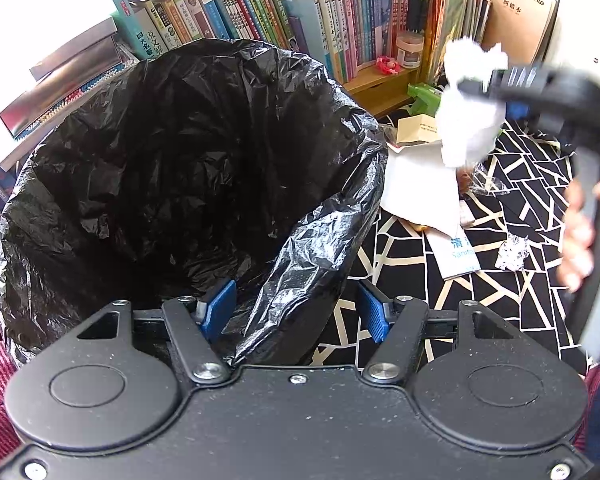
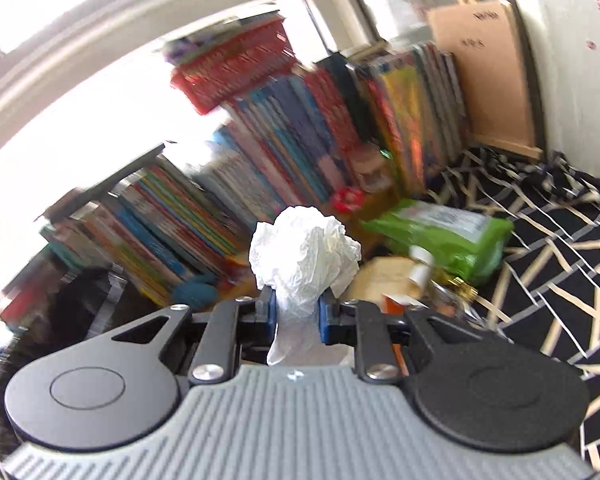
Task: Collect trash
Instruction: 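Lift the tissue with the right gripper and carry it over the black bin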
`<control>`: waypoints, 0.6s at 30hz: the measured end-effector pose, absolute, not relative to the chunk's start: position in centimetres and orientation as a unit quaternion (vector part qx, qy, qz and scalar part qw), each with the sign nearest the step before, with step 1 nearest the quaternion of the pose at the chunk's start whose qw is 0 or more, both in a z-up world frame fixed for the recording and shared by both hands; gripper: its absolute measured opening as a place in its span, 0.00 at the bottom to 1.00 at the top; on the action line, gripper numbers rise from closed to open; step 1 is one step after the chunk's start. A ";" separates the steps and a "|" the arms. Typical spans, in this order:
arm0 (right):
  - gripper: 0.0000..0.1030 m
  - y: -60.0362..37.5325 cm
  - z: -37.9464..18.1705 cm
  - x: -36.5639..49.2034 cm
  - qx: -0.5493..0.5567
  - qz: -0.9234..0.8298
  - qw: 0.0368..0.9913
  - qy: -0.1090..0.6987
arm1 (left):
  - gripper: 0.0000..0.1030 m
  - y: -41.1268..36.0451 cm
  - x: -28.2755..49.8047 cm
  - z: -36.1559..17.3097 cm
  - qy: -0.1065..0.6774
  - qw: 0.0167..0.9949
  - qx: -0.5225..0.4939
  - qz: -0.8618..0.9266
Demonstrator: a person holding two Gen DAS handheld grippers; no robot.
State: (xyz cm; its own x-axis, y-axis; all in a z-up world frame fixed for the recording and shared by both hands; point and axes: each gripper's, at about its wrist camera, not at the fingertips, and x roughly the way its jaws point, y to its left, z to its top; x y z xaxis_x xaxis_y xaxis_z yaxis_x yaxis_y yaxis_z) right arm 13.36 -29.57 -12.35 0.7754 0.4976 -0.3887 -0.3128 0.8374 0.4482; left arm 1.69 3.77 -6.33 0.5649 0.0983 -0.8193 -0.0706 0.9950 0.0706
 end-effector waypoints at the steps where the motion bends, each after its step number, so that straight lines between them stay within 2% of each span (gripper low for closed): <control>1: 0.23 -29.4 -11.5 13.1 0.185 0.236 0.922 0.244 | 0.61 3.8 1.7 -6.4 0.465 0.884 0.015 0.048; 10: 0.24 -26.1 -5.3 10.3 0.181 0.451 0.858 0.166 | 0.61 3.7 1.8 -6.5 0.465 0.884 0.018 0.054; 18: 0.25 -22.5 -5.8 9.7 0.171 0.531 0.807 0.196 | 0.62 3.6 1.7 -6.5 0.463 0.884 0.021 0.057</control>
